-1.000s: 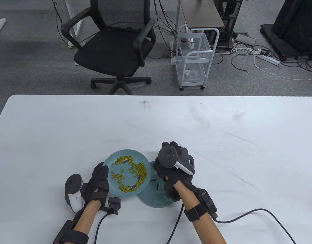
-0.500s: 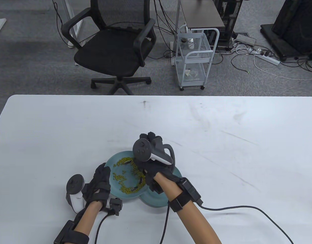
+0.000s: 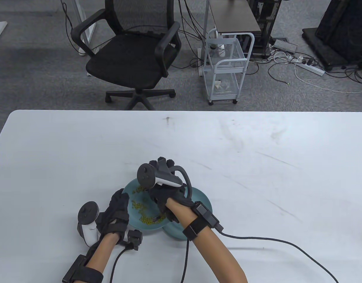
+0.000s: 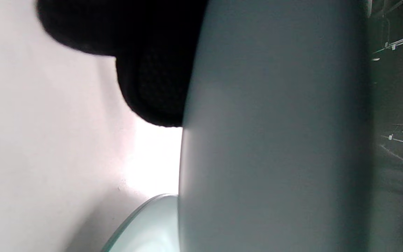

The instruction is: Pick sunflower seeds with hand pinch into plate

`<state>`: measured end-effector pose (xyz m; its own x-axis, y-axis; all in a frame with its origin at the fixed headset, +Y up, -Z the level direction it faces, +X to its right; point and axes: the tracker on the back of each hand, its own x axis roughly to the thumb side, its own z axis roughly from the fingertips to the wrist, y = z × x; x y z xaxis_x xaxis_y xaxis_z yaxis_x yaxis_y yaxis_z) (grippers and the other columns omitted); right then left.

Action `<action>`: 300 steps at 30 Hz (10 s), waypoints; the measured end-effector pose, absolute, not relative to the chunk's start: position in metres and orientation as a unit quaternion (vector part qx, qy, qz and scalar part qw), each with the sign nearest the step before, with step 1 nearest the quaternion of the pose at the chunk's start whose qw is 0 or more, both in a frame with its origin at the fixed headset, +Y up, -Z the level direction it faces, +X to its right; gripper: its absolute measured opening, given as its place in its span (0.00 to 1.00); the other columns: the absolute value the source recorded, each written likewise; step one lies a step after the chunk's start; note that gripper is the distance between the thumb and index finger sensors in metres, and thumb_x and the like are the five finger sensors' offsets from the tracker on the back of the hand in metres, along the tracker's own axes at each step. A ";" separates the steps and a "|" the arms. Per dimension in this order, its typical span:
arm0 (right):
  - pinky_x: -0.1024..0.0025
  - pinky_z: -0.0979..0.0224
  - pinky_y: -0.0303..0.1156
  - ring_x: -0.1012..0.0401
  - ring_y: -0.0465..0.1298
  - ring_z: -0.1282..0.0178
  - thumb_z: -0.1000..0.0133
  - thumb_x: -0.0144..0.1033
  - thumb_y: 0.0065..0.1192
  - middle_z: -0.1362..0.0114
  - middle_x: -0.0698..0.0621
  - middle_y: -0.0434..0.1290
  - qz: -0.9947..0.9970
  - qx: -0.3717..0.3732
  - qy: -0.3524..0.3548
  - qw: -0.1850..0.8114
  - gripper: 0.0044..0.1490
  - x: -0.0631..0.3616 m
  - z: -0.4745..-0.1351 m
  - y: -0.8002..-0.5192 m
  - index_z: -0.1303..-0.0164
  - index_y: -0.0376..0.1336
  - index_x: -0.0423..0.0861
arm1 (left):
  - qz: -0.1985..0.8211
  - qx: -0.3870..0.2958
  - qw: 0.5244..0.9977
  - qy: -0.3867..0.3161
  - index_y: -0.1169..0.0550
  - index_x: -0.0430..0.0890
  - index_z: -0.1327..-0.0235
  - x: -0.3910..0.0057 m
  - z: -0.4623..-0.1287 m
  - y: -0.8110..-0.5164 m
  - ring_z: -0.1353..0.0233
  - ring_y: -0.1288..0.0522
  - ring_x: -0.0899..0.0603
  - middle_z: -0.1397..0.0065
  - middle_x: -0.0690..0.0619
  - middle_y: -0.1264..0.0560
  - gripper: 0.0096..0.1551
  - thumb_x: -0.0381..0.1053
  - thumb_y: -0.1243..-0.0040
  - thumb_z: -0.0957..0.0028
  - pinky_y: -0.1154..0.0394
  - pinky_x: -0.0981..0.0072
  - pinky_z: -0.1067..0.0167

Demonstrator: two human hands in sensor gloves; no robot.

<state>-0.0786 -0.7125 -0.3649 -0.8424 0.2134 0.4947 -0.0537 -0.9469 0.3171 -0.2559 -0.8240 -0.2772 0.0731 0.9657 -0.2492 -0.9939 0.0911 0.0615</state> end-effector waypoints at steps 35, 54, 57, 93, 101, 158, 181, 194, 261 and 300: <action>0.24 0.26 0.39 0.26 0.43 0.20 0.41 0.28 0.73 0.17 0.27 0.50 0.953 0.277 0.101 0.074 0.21 -0.086 -0.363 -0.705 0.50 0.75 0.27 | 0.665 -0.064 0.735 0.113 0.37 0.46 0.27 -0.253 -0.277 -0.822 0.63 0.14 0.45 0.46 0.42 0.19 0.26 0.54 0.52 0.34 0.20 0.58 0.64; 0.24 0.26 0.39 0.26 0.42 0.20 0.41 0.28 0.72 0.17 0.27 0.49 0.969 0.204 0.086 0.109 0.20 0.017 -0.350 -0.690 0.49 0.75 0.27 | 0.669 -0.053 0.730 0.129 0.37 0.47 0.26 -0.260 -0.275 -0.819 0.62 0.14 0.45 0.45 0.43 0.19 0.26 0.54 0.52 0.33 0.20 0.58 0.64; 0.24 0.26 0.39 0.26 0.43 0.20 0.41 0.28 0.72 0.17 0.27 0.49 0.969 0.199 0.094 0.113 0.20 0.025 -0.350 -0.702 0.49 0.75 0.28 | 0.670 -0.051 0.729 0.133 0.38 0.47 0.26 -0.262 -0.275 -0.819 0.62 0.14 0.45 0.45 0.43 0.19 0.26 0.55 0.52 0.33 0.20 0.59 0.64; 0.24 0.27 0.36 0.25 0.40 0.21 0.40 0.29 0.72 0.17 0.25 0.47 0.961 0.167 0.112 0.190 0.22 0.029 -0.359 -0.744 0.45 0.74 0.28 | 0.678 -0.044 0.720 0.141 0.38 0.48 0.26 -0.271 -0.278 -0.821 0.62 0.14 0.45 0.45 0.43 0.20 0.26 0.55 0.52 0.33 0.20 0.59 0.63; 0.23 0.27 0.36 0.25 0.39 0.21 0.40 0.29 0.71 0.17 0.25 0.47 0.959 0.167 0.096 0.208 0.22 0.030 -0.356 -0.731 0.46 0.74 0.28 | 0.677 -0.044 0.721 0.141 0.38 0.48 0.26 -0.271 -0.278 -0.821 0.62 0.14 0.45 0.45 0.43 0.20 0.26 0.55 0.52 0.33 0.20 0.59 0.63; 0.24 0.27 0.35 0.26 0.38 0.20 0.41 0.27 0.73 0.16 0.26 0.47 0.955 0.250 0.126 0.100 0.20 -0.072 -0.333 -0.708 0.49 0.75 0.26 | 0.673 -0.033 0.727 0.134 0.38 0.47 0.26 -0.267 -0.275 -0.819 0.62 0.14 0.45 0.45 0.43 0.19 0.26 0.55 0.53 0.33 0.19 0.59 0.64; 0.23 0.27 0.35 0.25 0.38 0.21 0.42 0.28 0.73 0.16 0.26 0.47 0.964 0.211 0.082 0.141 0.20 0.044 -0.277 -0.694 0.49 0.76 0.28 | 0.677 -0.025 0.721 0.146 0.40 0.48 0.26 -0.273 -0.274 -0.816 0.61 0.14 0.46 0.44 0.44 0.21 0.26 0.55 0.55 0.33 0.20 0.60 0.63; 0.24 0.28 0.35 0.25 0.38 0.21 0.41 0.29 0.73 0.17 0.26 0.46 0.960 0.221 0.122 0.123 0.20 0.035 -0.277 -0.754 0.48 0.75 0.29 | 0.679 -0.039 0.720 0.140 0.40 0.49 0.25 -0.272 -0.277 -0.819 0.60 0.14 0.46 0.43 0.45 0.21 0.26 0.56 0.55 0.32 0.20 0.60 0.62; 0.23 0.27 0.32 0.26 0.35 0.20 0.43 0.29 0.77 0.15 0.28 0.44 0.919 0.371 0.115 0.071 0.22 -0.074 -0.318 -0.706 0.43 0.74 0.33 | 0.679 -0.040 0.722 0.127 0.38 0.47 0.26 -0.268 -0.278 -0.816 0.63 0.14 0.45 0.46 0.43 0.19 0.26 0.54 0.53 0.33 0.19 0.59 0.65; 0.24 0.26 0.35 0.27 0.38 0.19 0.41 0.31 0.74 0.16 0.28 0.48 0.913 0.396 0.096 -0.009 0.20 -0.102 -0.303 -0.706 0.52 0.77 0.28 | 0.673 -0.036 0.727 0.133 0.38 0.47 0.27 -0.268 -0.277 -0.817 0.63 0.14 0.45 0.46 0.43 0.19 0.26 0.54 0.52 0.34 0.19 0.58 0.64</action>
<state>-0.1023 -0.7063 -0.3032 -0.6857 0.0586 0.7255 0.0931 -0.9815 0.1672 -0.2685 -0.8168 -0.2767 0.0583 0.9687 -0.2415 -0.9879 0.0909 0.1258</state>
